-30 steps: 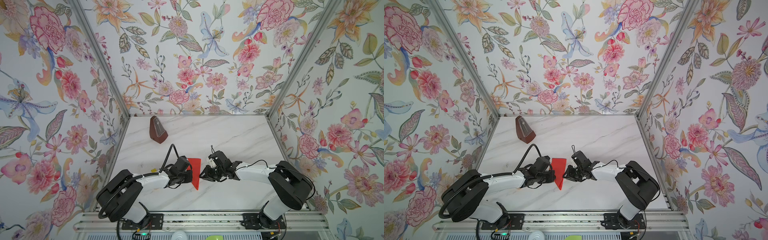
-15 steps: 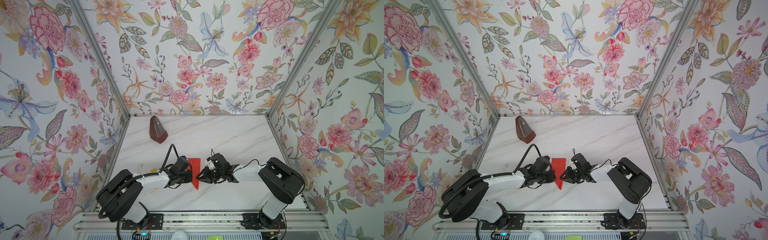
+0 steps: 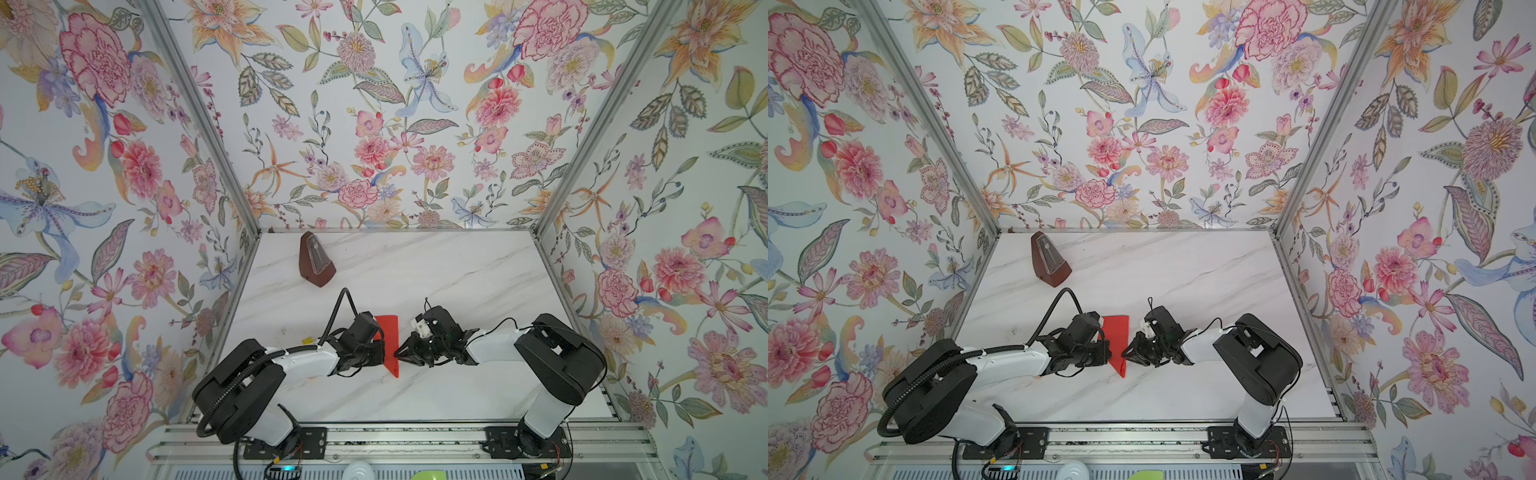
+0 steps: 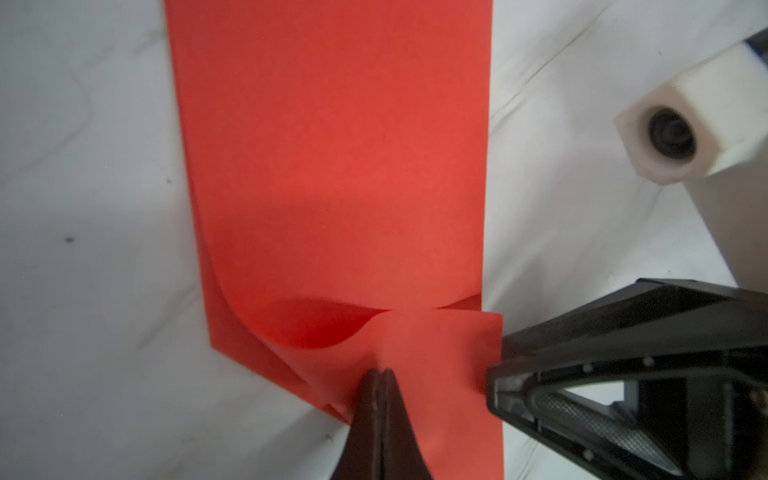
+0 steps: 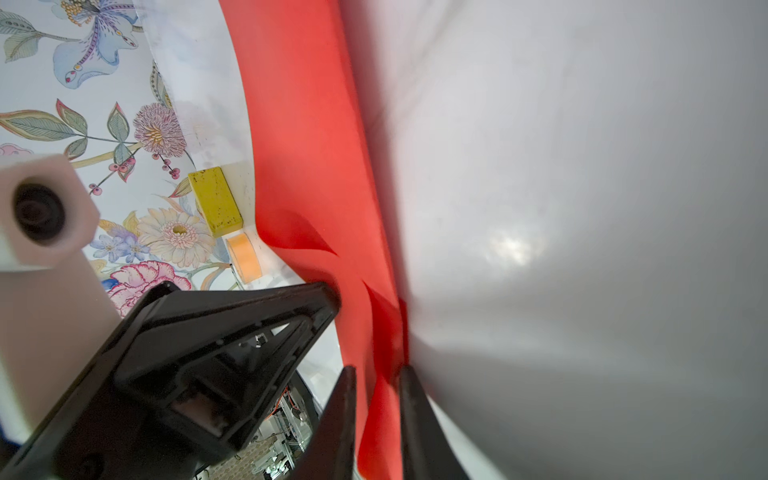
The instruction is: Fold a paper plane with a square sheet of paper (fold left side to right side)
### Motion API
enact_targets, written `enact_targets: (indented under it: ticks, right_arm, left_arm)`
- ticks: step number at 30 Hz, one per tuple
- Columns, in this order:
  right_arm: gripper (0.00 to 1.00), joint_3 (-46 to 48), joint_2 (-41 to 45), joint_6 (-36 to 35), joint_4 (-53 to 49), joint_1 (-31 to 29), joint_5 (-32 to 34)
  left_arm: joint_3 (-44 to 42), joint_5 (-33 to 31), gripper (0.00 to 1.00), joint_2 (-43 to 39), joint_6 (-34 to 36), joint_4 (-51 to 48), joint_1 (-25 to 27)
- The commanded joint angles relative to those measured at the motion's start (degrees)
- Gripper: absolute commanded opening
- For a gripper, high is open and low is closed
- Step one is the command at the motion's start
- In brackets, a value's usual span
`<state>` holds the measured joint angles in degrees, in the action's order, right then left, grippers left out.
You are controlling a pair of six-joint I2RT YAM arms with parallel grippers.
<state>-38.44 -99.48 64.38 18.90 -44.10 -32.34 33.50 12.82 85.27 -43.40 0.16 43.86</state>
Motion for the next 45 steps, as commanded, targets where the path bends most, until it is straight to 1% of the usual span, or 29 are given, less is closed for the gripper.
enact_targets:
  ticks: [1,6,10,12,16,20,25,38,40,43,45]
  right_arm:
    - [0.22,0.6,1.0,0.6,1.1,0.0,-1.1]
    - [0.23,0.4,1.6,0.4,-1.7,-0.1,0.0]
    - [0.23,0.0,3.5,-0.8,-6.6,0.0,3.3]
    - [0.23,0.1,4.2,-0.7,-6.4,0.0,2.8]
    - [0.24,0.3,3.8,0.6,-4.4,-0.5,0.4]
    - [0.24,1.1,2.7,2.2,-2.0,-1.2,-0.5]
    - [0.24,2.2,0.9,4.8,3.9,-1.6,-2.4]
    - [0.26,1.6,-2.4,5.3,7.7,-0.5,-2.1]
    - [0.26,1.7,-2.7,4.4,6.3,-0.1,-1.1]
    - [0.26,1.4,-2.5,1.2,-0.1,0.0,1.9]
    - [0.26,1.7,-2.4,0.6,-1.0,0.1,2.4]
  left_arm:
    - [0.3,-1.0,0.00,1.1,-0.1,-1.7,0.3]
    - [0.4,-1.1,0.00,1.0,0.1,-1.8,0.3]
    - [0.3,-1.1,0.00,0.9,0.2,-2.2,0.3]
    - [0.4,-1.2,0.00,0.8,0.2,-2.3,0.3]
    - [0.8,-1.1,0.00,1.0,0.4,-2.4,0.3]
    - [0.9,-1.1,0.00,1.0,0.5,-2.6,0.3]
    - [0.8,-1.2,0.00,0.8,0.5,-2.8,0.2]
    - [0.8,-1.2,0.00,0.9,0.7,-2.8,0.1]
    - [0.9,-1.3,0.00,1.0,0.8,-2.8,0.1]
    - [0.8,-1.2,0.00,1.1,0.9,-2.9,0.1]
    - [0.7,-1.2,0.00,1.1,0.9,-2.9,0.0]
